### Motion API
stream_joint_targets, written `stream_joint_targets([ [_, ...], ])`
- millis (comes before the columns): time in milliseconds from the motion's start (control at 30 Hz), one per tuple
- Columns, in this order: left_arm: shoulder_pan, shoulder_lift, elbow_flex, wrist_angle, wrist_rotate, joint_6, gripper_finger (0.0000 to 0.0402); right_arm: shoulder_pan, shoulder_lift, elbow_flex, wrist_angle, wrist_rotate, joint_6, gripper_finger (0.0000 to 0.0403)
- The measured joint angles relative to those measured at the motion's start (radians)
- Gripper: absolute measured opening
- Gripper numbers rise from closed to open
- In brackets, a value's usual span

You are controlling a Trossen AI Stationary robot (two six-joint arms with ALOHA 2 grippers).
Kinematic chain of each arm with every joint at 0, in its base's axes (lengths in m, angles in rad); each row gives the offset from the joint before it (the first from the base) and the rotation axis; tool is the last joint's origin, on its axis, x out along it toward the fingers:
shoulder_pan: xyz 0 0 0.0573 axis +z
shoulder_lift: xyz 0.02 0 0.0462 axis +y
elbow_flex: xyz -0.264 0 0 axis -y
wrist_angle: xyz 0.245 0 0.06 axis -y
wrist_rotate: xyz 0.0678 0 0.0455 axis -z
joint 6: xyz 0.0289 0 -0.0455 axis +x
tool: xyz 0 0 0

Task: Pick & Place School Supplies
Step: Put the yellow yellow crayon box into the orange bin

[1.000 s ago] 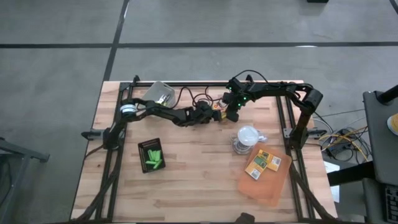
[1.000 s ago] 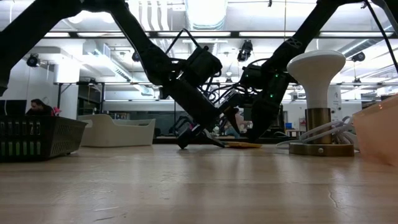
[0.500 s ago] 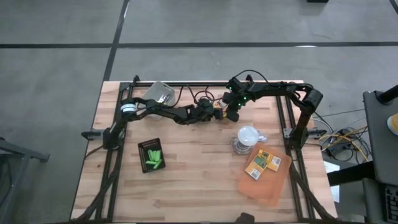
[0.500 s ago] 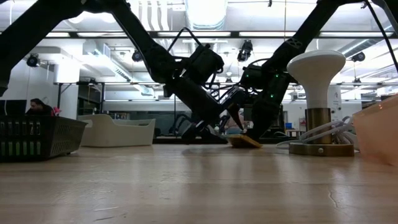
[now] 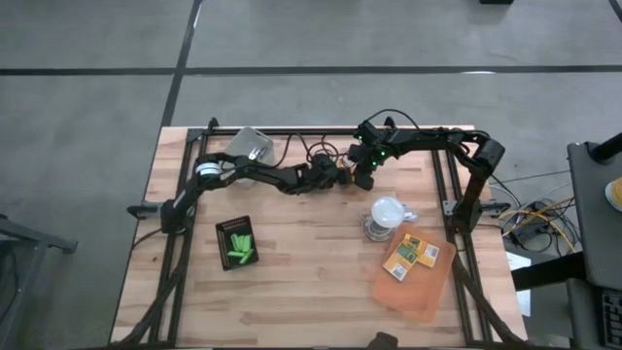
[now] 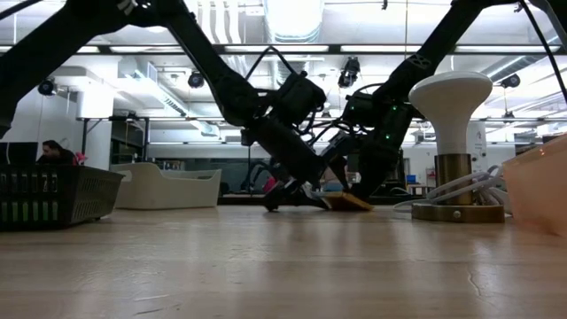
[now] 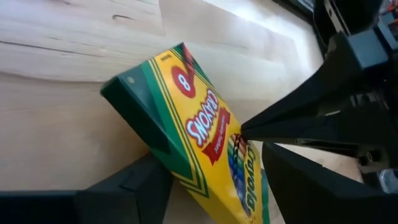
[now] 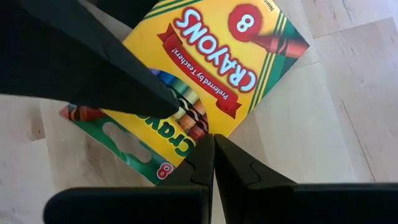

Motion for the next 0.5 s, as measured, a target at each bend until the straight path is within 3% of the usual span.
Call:
stream_joint_targets([
  [500, 0.0, 0.001, 0.03, -0.09, 0.005, 0.005, 0.0128, 0.0, 0.0, 0.0, 0.001, 0.0, -0.005, 0.0008],
])
